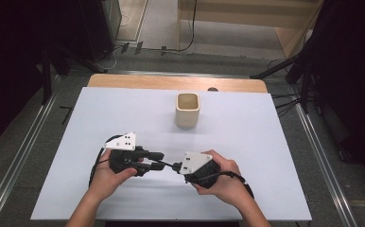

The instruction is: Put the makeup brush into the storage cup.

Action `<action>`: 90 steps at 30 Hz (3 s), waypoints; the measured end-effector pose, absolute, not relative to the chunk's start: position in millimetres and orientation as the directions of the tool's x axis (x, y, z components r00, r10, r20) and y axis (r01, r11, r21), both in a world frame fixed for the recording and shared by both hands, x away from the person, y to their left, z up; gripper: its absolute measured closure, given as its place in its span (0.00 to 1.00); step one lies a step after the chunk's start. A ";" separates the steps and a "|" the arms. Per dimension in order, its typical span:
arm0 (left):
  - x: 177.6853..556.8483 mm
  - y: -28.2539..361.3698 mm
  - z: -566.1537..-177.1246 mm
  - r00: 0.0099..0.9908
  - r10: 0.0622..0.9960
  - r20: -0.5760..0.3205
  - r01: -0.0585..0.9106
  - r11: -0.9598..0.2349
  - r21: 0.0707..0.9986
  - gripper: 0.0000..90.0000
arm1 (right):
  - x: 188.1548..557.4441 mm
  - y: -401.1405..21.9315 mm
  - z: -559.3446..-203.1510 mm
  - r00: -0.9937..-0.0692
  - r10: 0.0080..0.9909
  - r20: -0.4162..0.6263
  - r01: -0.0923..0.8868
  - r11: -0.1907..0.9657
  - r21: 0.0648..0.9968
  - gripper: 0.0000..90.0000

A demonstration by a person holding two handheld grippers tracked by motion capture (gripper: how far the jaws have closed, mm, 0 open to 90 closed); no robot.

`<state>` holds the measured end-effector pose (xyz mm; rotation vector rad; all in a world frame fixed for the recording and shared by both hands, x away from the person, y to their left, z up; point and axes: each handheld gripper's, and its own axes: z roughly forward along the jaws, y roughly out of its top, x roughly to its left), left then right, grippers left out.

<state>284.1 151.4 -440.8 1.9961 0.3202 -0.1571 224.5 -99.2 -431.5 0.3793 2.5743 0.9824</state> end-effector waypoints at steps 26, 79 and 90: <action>289.1 151.7 -443.6 0.947 0.111 -0.303 0.320 -0.440 0.839 0.91 | 223.0 -97.9 -433.7 -0.905 0.333 -0.264 0.082 0.747 0.660 0.97; 283.6 179.9 -421.9 0.915 0.375 -0.147 0.248 -0.237 0.939 0.96 | 219.9 -99.2 -433.2 -0.628 0.758 0.176 0.405 0.125 0.906 0.00; 276.6 177.0 -421.8 0.893 0.437 -0.106 0.202 -0.180 0.963 0.96 | 215.9 -96.9 -435.8 -0.574 0.736 0.359 0.471 -0.062 0.880 0.03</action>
